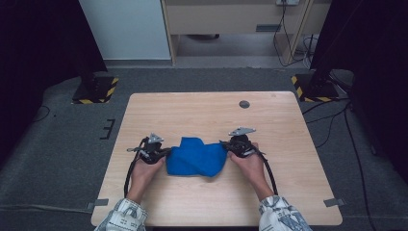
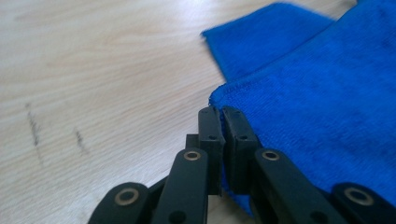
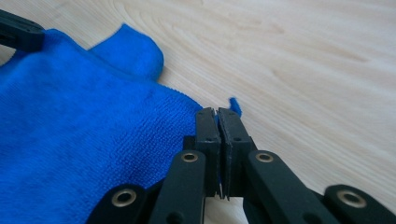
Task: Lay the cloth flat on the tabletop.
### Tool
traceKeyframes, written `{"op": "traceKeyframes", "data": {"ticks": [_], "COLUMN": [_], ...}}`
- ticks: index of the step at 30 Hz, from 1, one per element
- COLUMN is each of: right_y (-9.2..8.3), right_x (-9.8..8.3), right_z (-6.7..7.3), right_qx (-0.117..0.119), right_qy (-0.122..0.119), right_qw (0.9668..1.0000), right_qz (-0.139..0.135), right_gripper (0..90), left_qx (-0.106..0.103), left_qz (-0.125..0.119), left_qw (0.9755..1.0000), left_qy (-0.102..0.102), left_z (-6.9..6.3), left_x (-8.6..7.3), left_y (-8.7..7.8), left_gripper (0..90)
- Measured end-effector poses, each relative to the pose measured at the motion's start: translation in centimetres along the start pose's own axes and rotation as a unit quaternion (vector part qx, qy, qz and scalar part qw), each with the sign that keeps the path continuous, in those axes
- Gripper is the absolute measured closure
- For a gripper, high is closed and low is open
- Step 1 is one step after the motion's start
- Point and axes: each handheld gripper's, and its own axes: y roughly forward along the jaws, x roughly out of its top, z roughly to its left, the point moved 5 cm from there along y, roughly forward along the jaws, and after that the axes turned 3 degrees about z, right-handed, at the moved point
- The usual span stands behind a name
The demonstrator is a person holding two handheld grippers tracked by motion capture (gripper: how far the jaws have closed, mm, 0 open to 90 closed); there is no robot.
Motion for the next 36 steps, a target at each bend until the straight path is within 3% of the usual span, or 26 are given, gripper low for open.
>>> {"op": "traceKeyframes", "data": {"ticks": [7, 10, 12, 14, 16, 19, 20, 22, 23, 24, 28, 32, 36], "right_y": [-4.6, -6.2, -6.4, -5.6, -4.1, -1.5, -1.5, 0.5, 0.5, 0.8, 0.0, -1.7, -2.0], "right_x": [0.4, 0.2, 0.1, 0.0, -0.1, 0.1, 0.1, 0.3, 0.3, 0.7, 1.4, 1.8, 1.3], "right_z": [-0.6, -0.4, -0.2, 0.2, 0.4, 1.0, 1.0, 1.5, 1.5, 1.6, 1.3, -0.5, -2.5], "right_qx": [-0.031, -0.054, -0.059, -0.065, -0.062, -0.046, -0.046, -0.037, -0.037, -0.039, -0.045, -0.068, -0.08], "right_qy": [-0.007, -0.024, -0.027, -0.037, -0.035, -0.036, -0.036, -0.036, -0.036, -0.03, -0.023, -0.014, 0.004], "right_qw": [0.9993, 0.9982, 0.9978, 0.9972, 0.9974, 0.998, 0.998, 0.9982, 0.9982, 0.9985, 0.9987, 0.9975, 0.9968], "right_qz": [-0.02, -0.015, -0.012, 0.001, 0.014, 0.023, 0.023, 0.031, 0.031, 0.023, -0.002, -0.01, -0.001], "right_gripper": [88.2, 88.1, 88.1, 88.1, 88.0, 87.0, 87.0, 77.7, 77.7, 66.9, 52.0, 34.6, 41.7], "left_qx": [-0.027, -0.023, -0.017, -0.006, 0.004, 0.008, 0.008, 0.014, 0.016, 0.014, 0.015, 0.02, 0.02], "left_qz": [-0.043, -0.055, -0.056, -0.05, -0.023, -0.013, -0.013, -0.006, -0.002, 0.001, 0.0, 0.003, 0.003], "left_qw": [0.9987, 0.9981, 0.9981, 0.9986, 0.9996, 0.9999, 0.9999, 0.9999, 0.9999, 0.9999, 0.9999, 0.9998, 0.9998], "left_qy": [0.008, 0.015, 0.017, 0.017, 0.016, 0.006, 0.006, 0.004, 0.002, -0.003, -0.006, -0.007, -0.007], "left_z": [-2.2, -2.8, -2.8, -2.6, -2.0, -1.1, -1.1, -0.4, -0.1, 0.2, 0.4, 0.5, 0.5], "left_x": [1.5, 1.9, 2.0, 2.0, 1.4, 0.7, 0.7, 0.4, 0.2, -0.1, -0.1, -0.1, -0.2], "left_y": [-0.9, -1.2, -1.3, -1.2, -1.1, -1.1, -1.1, -1.0, -0.9, -0.8, -0.8, -0.6, -0.6], "left_gripper": [86.3, 86.4, 86.4, 86.5, 86.5, 86.5, 86.5, 86.4, 86.4, 86.4, 86.2, 86.0, 85.9]}}
